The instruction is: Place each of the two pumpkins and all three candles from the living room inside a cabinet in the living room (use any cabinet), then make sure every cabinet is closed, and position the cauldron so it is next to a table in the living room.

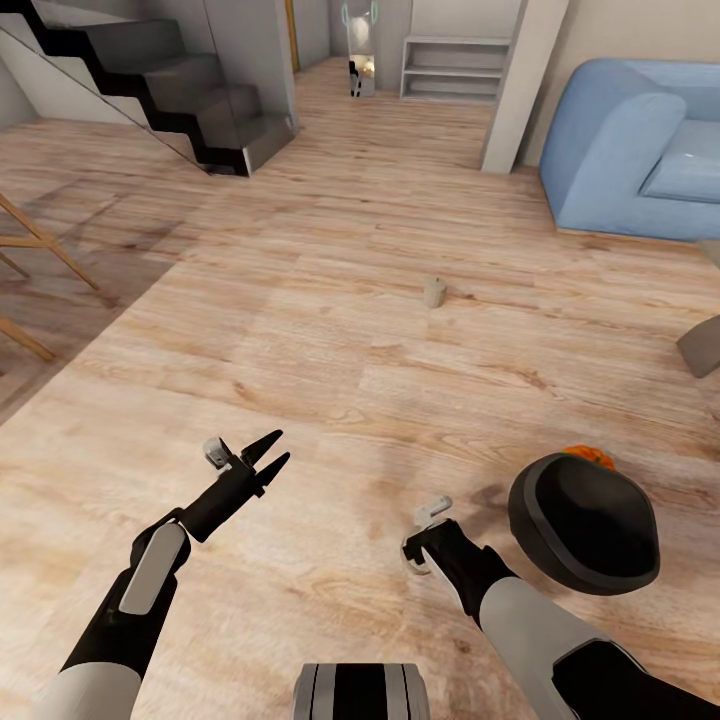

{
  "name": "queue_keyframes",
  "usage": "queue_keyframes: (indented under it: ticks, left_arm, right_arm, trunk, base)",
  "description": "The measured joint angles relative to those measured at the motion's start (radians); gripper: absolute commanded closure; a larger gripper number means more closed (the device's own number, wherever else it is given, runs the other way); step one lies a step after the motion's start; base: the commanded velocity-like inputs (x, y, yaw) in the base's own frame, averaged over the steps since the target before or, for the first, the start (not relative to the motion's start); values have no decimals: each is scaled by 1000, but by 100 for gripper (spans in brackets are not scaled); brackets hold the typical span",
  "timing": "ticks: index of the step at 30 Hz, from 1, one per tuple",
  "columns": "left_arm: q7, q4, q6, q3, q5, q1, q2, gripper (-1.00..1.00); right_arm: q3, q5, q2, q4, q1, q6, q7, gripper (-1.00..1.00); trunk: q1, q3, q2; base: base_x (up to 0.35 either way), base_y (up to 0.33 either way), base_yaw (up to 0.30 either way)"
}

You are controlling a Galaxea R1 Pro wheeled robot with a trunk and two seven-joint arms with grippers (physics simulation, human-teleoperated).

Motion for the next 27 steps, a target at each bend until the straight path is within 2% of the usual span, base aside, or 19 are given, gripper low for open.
queue_keyframes:
  ticks: [5, 9, 12, 17, 27]
  left_arm:
    - [0, -1, 0, 0, -1, 0, 0, -100]
    - [0, -2, 0, 0, -1, 0, 0, -100]
    - [0, -2, 0, 0, -1, 0, 0, -100]
    - [0, -3, 0, -1, -1, 0, 0, -100]
    - [0, -5, -6, 0, -1, 10, -5, -100]
  right_arm:
    - [1, -1, 0, 1, 0, 0, 13, -100]
    - [2, 3, -3, 1, 0, 0, 62, -100]
    - [2, 5, -6, 1, 0, -2, 62, -100]
    - [2, 6, -9, 0, 0, -5, 60, -100]
    - [3, 5, -7, -1, -6, -2, 57, -100]
  trunk:
    - [1, -4, 0]
    - [1, -12, -1]
    - [1, -12, -1]
    - [4, -31, -2]
    - [4, -31, -2]
  base:
    - [0, 0, 0]
    - [0, 0, 0]
    - [0, 0, 0]
    - [0, 0, 0]
    - [0, 0, 0]
